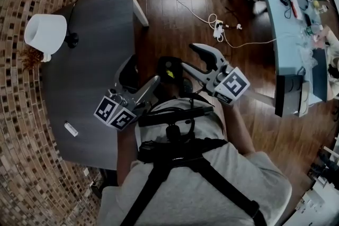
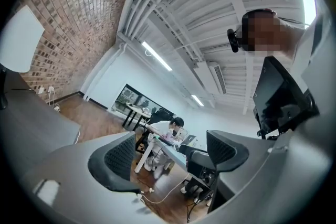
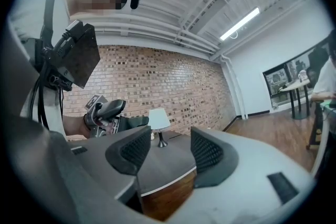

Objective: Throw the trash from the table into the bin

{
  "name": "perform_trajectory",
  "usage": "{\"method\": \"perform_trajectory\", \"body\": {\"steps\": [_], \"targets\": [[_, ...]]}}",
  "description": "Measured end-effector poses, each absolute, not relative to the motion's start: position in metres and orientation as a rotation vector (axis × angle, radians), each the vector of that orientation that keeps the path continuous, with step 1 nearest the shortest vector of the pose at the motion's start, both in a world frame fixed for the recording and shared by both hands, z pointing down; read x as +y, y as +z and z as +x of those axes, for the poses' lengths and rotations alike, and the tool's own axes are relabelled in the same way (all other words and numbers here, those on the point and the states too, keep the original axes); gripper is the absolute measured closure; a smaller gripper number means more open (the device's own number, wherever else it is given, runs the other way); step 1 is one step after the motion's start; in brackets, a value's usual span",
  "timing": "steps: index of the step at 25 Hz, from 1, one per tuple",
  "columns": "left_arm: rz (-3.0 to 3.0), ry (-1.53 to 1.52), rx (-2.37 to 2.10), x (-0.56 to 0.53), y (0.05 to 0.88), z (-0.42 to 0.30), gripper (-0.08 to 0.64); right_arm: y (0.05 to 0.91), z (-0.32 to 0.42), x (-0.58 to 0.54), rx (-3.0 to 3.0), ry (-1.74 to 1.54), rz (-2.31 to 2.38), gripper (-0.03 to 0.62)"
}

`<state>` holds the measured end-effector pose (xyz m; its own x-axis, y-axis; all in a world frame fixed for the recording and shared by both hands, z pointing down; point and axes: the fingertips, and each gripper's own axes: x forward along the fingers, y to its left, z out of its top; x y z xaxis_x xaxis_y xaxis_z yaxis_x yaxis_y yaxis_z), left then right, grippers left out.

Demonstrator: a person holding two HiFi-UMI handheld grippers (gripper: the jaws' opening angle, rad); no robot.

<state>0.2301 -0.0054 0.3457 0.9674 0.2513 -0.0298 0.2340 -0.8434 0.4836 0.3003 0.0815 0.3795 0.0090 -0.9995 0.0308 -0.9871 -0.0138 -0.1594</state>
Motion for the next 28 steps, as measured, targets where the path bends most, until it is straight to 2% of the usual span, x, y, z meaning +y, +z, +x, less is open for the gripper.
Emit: {"method": "perform_trajectory", "body": {"steps": [7,12,21,28], "targets": [[2.641,0.051,0.222,0.013,0.346,0.222,0.144,0.386,0.296,0.098,2.188,-0.260,-2.036,0.357],[2.657,0.024,-0.074,0.001,0.346,0.179,0.146,0.401,0.280,0.094,2.314,-0.346,-1.867,0.357],[2.491,-0.183,-0.882,-0.053,0.351,0.000,0.146,0.399,0.201,0.039,2.699,-0.274,-1.497,0.357],[2.342,-0.308,-1.168,-0.072,0.360,-0.143,0.146,0.395,0.073,-0.015,2.936,-0.263,-1.269,0.357]]}}
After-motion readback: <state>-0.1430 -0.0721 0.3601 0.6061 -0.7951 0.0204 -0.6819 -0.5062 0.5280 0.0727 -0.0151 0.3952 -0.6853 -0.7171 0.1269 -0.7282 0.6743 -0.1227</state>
